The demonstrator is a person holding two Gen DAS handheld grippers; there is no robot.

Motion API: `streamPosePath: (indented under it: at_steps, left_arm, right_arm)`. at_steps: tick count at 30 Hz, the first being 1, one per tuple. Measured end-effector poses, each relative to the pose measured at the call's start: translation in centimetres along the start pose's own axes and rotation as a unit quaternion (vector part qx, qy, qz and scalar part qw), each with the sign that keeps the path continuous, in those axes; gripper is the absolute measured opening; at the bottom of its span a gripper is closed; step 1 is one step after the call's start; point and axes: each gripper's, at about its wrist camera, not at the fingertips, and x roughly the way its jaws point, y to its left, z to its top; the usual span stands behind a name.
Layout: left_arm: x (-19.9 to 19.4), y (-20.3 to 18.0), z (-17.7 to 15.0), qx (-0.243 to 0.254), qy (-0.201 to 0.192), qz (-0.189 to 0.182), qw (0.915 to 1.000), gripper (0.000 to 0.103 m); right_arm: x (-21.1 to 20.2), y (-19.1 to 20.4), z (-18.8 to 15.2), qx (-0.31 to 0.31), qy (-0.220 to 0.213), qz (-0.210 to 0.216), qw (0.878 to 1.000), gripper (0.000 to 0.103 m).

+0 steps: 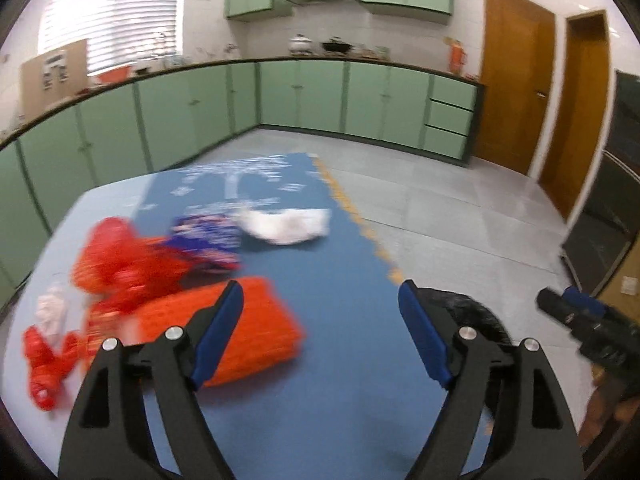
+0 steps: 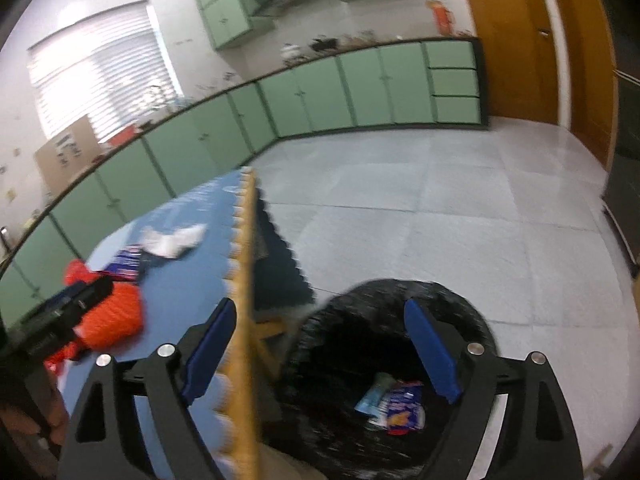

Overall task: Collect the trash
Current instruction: 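Bring both grippers back over the table toward the orange nets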

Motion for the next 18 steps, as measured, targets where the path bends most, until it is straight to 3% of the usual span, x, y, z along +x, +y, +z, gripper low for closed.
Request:
streamPosePath:
  at_steps: [9, 18]
  left_arm:
    - [-3.1, 8.4, -1.6, -0.034, -0.015, 0.087, 0.9955, 0.078]
    - [-3.6, 13.9, -3.4, -0.063, -0.005, 0.126, 0.9900, 0.078]
  right_arm:
    - [2.1, 9.1, -0.5, -0.048, 0.004, 0.086, 0.995, 0.085]
    - [5.2, 15.6, -1.8, -0.089, 0.027, 0.128, 0.987, 0.085]
